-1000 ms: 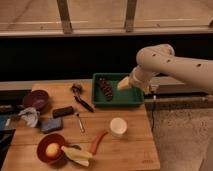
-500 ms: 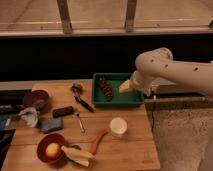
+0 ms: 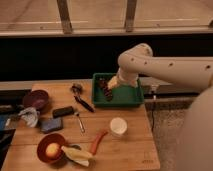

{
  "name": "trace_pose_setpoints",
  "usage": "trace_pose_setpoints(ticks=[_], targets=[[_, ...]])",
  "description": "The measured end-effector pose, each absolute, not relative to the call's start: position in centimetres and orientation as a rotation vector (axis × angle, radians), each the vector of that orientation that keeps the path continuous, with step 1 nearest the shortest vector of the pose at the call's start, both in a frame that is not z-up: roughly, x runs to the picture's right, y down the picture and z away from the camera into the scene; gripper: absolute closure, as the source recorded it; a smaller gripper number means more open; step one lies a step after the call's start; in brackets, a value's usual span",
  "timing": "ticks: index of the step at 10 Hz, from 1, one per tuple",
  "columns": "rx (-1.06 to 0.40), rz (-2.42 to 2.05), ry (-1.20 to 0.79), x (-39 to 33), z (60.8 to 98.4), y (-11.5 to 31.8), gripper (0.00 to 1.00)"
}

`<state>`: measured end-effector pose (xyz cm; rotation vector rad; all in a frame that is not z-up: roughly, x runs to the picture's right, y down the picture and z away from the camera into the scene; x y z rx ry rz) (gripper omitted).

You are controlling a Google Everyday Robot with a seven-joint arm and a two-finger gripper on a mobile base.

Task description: Place grapes in paper cup

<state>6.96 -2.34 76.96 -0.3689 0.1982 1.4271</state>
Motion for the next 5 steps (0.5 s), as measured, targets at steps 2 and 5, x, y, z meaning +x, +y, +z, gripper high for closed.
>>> trace_pose_setpoints(ticks=[2,5], targets=[[-0.380,1.376,0.187,3.4,78.5,-3.8,0.20],[-0.376,1.376,0.191,3.6,78.6,-3.9,0.20]])
